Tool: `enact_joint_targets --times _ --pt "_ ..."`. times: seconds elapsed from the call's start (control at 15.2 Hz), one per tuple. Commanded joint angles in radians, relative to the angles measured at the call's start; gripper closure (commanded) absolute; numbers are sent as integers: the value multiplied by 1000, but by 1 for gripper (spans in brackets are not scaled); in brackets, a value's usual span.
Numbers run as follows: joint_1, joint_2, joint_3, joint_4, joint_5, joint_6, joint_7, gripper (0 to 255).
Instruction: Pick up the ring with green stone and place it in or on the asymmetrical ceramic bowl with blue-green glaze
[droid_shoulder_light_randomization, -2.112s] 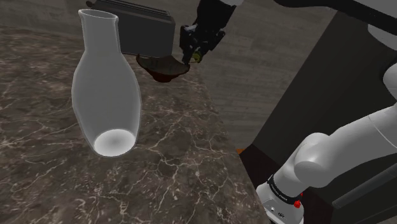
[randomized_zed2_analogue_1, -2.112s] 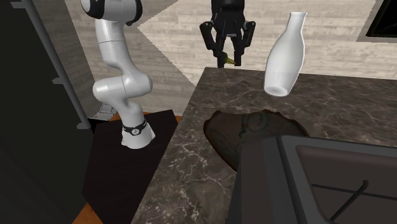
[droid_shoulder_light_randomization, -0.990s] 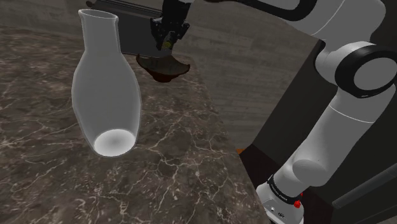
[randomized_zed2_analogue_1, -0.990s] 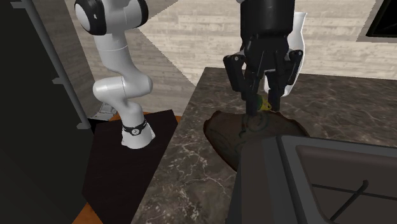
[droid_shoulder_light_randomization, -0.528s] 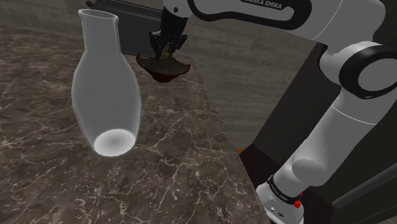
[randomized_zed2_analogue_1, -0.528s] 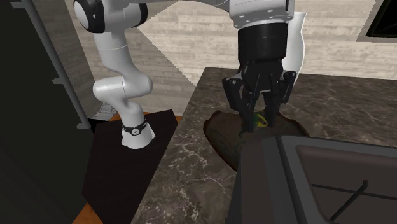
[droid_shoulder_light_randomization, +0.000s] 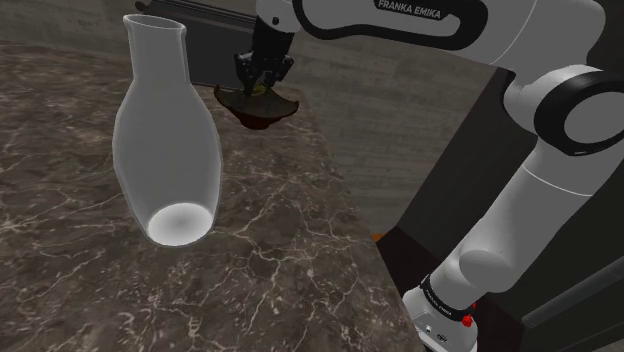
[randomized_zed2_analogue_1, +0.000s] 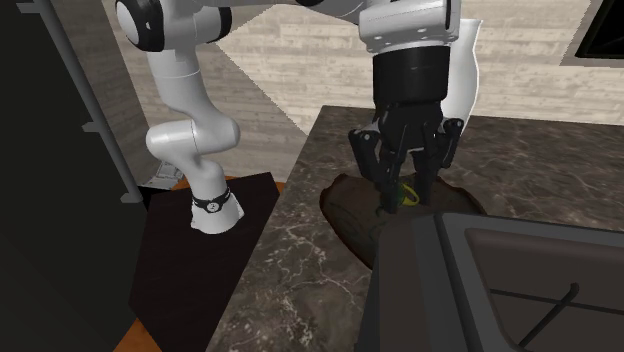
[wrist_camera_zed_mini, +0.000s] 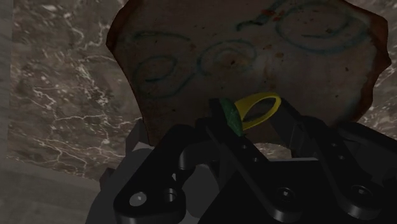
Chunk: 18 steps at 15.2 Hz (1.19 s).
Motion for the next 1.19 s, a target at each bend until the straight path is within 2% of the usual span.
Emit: enact_joint_targets --times 0.0,0.33,0.59,1.12 --pt "0 0 0 0 0 0 0 0" --pt "0 0 0 0 0 0 0 0" --pt "12 -7 10 115 4 -123 -7 0" --pt "12 -7 10 115 4 -123 -7 0"
